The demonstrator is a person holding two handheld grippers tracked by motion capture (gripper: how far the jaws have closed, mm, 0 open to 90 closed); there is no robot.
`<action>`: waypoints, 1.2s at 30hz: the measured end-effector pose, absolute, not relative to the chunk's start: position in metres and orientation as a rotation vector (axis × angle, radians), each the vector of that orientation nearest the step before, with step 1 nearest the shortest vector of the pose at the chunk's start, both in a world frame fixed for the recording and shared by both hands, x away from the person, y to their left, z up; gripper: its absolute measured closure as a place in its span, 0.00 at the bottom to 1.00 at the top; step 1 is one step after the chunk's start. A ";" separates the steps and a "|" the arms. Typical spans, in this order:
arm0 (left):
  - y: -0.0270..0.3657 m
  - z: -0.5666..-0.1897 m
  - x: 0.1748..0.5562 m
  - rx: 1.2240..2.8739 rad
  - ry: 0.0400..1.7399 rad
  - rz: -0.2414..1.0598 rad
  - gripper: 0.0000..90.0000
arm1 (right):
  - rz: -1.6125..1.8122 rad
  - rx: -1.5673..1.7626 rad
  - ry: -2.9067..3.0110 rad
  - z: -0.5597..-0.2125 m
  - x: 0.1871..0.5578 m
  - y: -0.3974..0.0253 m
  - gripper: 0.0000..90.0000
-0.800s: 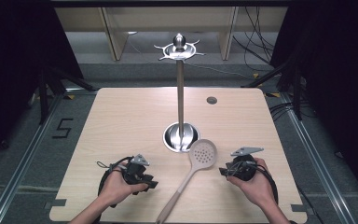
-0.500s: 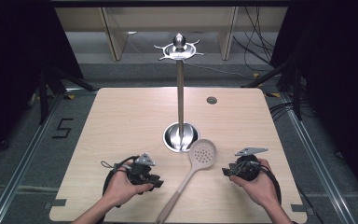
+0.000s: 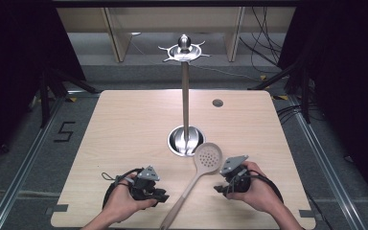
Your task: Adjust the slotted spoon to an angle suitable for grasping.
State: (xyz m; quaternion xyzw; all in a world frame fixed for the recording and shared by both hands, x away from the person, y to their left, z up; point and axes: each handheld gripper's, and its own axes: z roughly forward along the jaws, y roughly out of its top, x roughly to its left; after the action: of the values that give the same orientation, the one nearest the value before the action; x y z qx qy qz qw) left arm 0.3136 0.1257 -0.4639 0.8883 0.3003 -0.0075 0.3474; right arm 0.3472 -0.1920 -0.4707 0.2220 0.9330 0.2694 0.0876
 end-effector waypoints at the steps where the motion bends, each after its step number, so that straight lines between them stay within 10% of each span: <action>1: 0.127 -0.466 0.312 2.301 0.780 -0.023 0.78 | 0.776 0.606 2.795 -0.471 0.347 -0.188 0.46; 36: 0.188 -0.475 0.327 2.118 0.956 0.158 0.50 | 0.500 -0.352 2.930 -0.465 0.347 -0.075 0.43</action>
State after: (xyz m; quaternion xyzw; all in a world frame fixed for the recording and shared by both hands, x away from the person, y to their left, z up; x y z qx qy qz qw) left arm 0.3268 0.1876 -0.4755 0.8353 0.3772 0.0624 0.3951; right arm 0.3472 -0.0749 -0.4652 -0.1173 0.9762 0.1667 0.0740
